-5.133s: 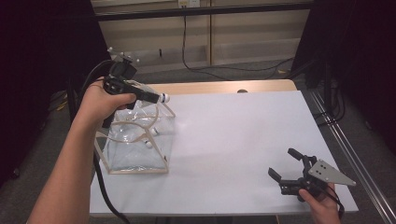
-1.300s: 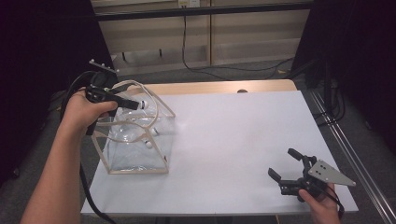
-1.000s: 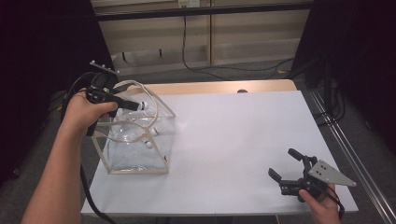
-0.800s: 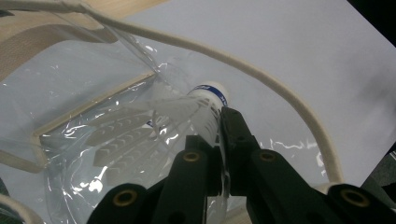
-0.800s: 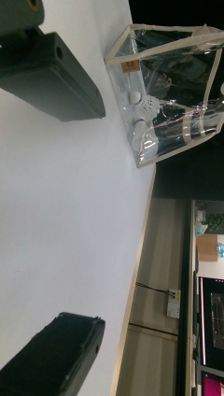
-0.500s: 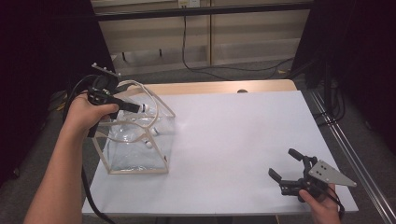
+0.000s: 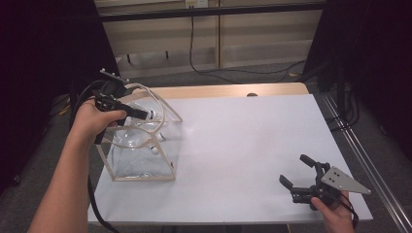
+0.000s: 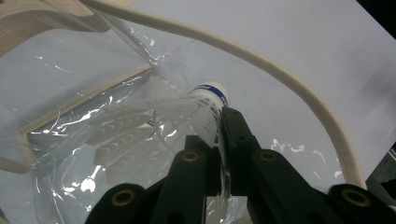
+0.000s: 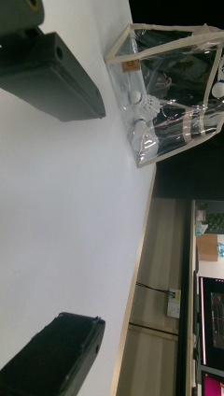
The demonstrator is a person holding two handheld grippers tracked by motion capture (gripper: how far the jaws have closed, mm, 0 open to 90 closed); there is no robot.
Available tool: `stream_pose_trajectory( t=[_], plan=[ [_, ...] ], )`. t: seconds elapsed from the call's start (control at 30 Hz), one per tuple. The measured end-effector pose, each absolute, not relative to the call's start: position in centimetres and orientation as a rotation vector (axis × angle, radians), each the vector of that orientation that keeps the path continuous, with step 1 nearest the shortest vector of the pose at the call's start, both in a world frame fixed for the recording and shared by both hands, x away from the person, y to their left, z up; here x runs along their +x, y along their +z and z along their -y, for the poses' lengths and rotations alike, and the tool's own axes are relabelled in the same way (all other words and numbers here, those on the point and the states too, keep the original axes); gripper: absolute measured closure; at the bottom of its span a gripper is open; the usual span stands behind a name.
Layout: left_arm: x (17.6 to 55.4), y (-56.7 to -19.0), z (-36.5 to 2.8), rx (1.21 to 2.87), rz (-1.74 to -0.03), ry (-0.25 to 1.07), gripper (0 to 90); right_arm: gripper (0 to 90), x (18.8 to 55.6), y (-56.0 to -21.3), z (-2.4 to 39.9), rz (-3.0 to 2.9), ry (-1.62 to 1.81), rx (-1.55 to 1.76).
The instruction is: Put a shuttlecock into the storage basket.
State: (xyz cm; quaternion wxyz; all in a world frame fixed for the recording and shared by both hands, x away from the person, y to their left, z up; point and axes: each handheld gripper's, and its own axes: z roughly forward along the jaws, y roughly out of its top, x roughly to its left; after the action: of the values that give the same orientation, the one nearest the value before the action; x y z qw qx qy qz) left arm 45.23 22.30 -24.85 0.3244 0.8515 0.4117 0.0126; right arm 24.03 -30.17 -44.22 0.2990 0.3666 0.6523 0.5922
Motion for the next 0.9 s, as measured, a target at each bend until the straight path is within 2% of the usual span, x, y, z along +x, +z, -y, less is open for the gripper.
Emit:
stream_pose_trajectory(
  t=[0.9],
  plan=[
    [45.15, -25.69, -22.38, 2.232, -1.087, -0.001, 86.2, 0.8, 24.02, -44.27, 30.16, -1.736, 1.568, 0.972]
  ],
)
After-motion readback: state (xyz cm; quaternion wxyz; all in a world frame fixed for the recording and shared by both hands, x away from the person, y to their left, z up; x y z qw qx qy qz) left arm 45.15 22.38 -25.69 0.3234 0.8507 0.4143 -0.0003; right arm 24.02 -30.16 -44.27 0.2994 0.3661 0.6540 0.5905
